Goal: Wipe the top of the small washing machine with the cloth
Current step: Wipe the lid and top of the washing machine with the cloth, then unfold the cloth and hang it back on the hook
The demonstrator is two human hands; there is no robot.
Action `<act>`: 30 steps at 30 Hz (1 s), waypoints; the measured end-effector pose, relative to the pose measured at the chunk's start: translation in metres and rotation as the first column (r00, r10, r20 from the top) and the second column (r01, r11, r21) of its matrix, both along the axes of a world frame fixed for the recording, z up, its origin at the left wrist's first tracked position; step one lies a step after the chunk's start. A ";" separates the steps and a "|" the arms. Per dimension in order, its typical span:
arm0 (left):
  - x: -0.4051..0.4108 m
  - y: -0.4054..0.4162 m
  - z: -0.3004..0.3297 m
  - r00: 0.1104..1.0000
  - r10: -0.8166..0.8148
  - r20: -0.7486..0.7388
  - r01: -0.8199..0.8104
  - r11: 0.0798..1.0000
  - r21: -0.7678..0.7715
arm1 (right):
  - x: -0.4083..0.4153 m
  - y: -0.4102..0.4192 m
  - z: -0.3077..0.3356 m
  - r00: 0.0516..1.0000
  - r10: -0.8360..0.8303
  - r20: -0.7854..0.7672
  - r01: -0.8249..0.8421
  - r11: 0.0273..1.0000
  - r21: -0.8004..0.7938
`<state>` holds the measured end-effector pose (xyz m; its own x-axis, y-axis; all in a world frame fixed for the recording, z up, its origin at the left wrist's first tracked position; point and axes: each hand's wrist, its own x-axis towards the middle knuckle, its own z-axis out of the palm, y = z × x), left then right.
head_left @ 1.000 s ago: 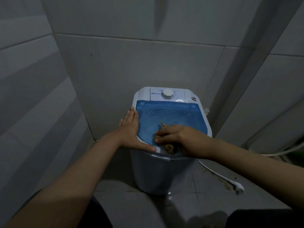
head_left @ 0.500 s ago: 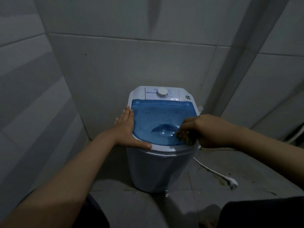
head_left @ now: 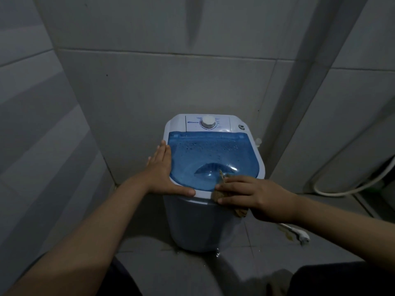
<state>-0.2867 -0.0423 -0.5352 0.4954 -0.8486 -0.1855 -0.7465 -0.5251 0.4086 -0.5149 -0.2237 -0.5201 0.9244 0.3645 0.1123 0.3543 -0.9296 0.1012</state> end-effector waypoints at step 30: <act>-0.054 -0.053 0.102 0.699 -0.153 -0.698 -0.505 0.585 -0.634 | 0.052 0.012 0.104 0.799 -0.557 -0.225 0.213 -0.088 0.973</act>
<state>-0.3403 -0.0950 -0.4335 0.6813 -0.7201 0.1310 -0.0503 0.1326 0.9899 -0.4631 -0.2118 -0.4164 0.7534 -0.6397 0.1521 0.0287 -0.1992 -0.9795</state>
